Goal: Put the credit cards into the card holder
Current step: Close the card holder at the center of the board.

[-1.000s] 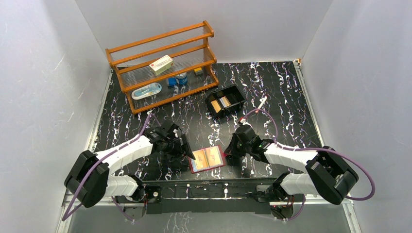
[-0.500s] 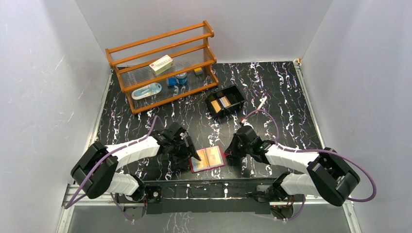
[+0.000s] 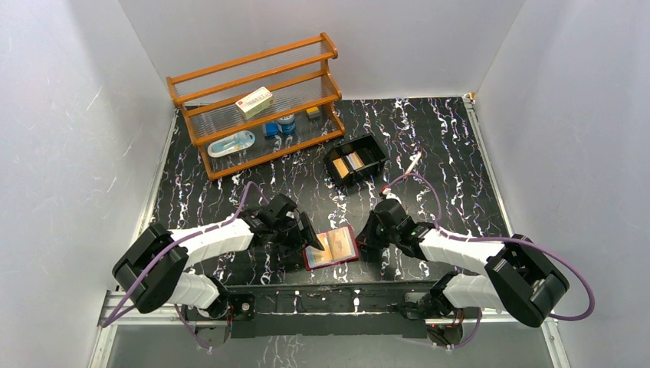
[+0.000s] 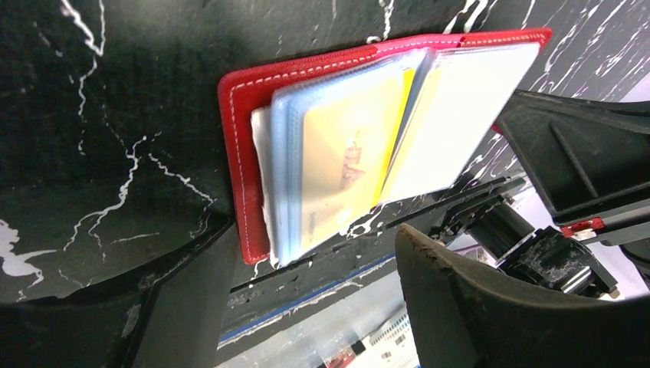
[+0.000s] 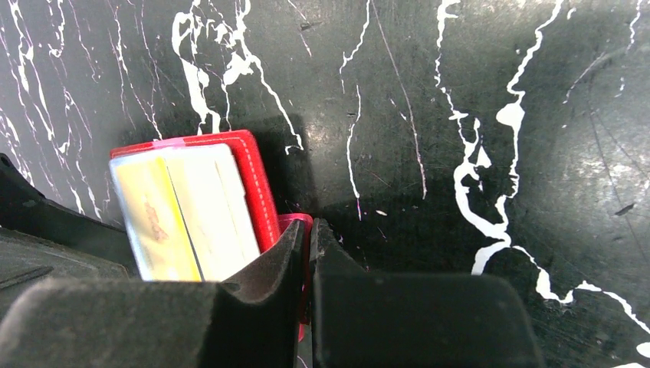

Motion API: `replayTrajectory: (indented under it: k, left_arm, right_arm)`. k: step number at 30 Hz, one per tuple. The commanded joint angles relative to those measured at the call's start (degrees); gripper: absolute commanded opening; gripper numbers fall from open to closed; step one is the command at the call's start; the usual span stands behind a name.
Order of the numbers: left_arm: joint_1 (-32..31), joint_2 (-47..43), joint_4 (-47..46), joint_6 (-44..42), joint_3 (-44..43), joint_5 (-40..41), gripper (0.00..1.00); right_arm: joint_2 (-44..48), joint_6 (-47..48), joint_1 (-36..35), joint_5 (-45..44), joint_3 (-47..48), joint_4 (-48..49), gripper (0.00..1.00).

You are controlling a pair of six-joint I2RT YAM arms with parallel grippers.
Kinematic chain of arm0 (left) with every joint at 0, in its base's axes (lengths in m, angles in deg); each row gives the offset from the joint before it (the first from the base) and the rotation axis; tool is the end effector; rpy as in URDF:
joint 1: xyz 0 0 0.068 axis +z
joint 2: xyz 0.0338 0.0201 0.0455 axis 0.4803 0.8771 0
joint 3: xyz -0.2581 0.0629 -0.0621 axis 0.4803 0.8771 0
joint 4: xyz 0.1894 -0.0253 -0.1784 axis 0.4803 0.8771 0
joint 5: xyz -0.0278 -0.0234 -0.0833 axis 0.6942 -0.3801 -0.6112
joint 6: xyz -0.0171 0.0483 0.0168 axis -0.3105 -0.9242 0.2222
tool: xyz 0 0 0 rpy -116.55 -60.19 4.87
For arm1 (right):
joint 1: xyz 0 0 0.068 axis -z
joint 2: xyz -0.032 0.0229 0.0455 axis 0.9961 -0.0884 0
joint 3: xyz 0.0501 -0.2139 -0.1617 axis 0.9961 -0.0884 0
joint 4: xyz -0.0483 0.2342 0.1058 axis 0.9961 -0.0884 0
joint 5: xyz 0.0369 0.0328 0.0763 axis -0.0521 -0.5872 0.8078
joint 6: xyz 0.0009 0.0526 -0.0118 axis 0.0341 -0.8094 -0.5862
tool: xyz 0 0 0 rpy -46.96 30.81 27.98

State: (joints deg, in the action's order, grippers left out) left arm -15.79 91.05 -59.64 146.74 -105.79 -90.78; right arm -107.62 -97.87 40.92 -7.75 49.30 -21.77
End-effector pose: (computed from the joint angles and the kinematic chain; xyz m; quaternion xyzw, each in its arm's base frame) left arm 0.1673 -0.1792 0.1575 -0.1489 0.9279 -0.3374 0.0545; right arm 0.1577 0.1509 0.1459 0.0658 0.9179 0.2803 0.2729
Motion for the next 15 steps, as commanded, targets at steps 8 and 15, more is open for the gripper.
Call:
replayTrajectory:
  k: [8, 15]
  left_arm:
    - [-1.42, -6.41, -10.37, -2.68, -0.53, 0.95, 0.72]
    - [-2.47, -4.57, -15.98, -4.42, -0.82, -0.52, 0.72]
  right_arm:
    - [-2.94, 0.09, -0.64, 1.63, -0.89, 2.01, 0.05]
    - [-3.64, 0.26, -0.90, 2.22, -0.62, 2.58, 0.04]
